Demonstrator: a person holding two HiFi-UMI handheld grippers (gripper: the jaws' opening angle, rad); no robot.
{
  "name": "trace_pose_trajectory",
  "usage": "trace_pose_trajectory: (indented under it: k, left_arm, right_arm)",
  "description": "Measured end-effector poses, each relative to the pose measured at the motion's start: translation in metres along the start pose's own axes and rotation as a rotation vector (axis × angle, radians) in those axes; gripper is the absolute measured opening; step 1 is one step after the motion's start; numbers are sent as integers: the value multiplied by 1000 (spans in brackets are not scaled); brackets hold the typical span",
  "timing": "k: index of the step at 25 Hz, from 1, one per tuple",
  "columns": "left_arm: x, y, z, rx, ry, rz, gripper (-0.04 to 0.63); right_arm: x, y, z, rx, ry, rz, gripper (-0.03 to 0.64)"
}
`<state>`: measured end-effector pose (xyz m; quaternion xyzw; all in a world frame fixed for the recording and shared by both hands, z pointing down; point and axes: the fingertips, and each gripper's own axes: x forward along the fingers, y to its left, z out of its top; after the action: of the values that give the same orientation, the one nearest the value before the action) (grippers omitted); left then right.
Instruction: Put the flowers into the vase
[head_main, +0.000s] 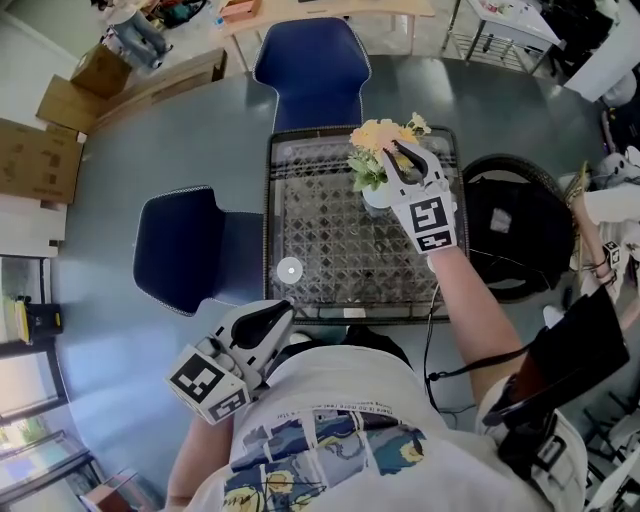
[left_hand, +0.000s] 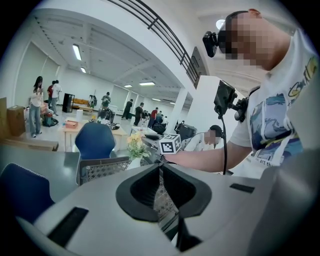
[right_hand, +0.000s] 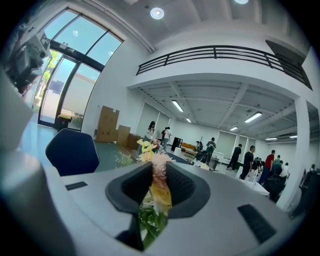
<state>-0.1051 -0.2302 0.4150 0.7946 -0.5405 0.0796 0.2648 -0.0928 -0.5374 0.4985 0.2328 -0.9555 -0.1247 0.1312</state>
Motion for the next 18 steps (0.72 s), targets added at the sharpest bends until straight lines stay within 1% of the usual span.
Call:
trace_pose_trajectory:
  k: [6,9,13,16,18]
  left_arm:
    - [-8,-2,-7,1,-23,0,11]
    - [-24,-6,-11,7,-27,-23,11]
    - [-41,-9,-11,30,-34,-70,11]
    - [-60,-12,-15,49,-46,-104,11]
    - [-77,-16,-22,56,-52,-126,11]
  right_arm:
    - [-7,9,-10,16,33,2,108]
    - [-15,17,3,8,38,-9,125]
    - [-36,19,25,-4,37,-63,129]
    - [-58,39,38,6,43,-85,129]
    - [-74,60,47,32,52,-92,129]
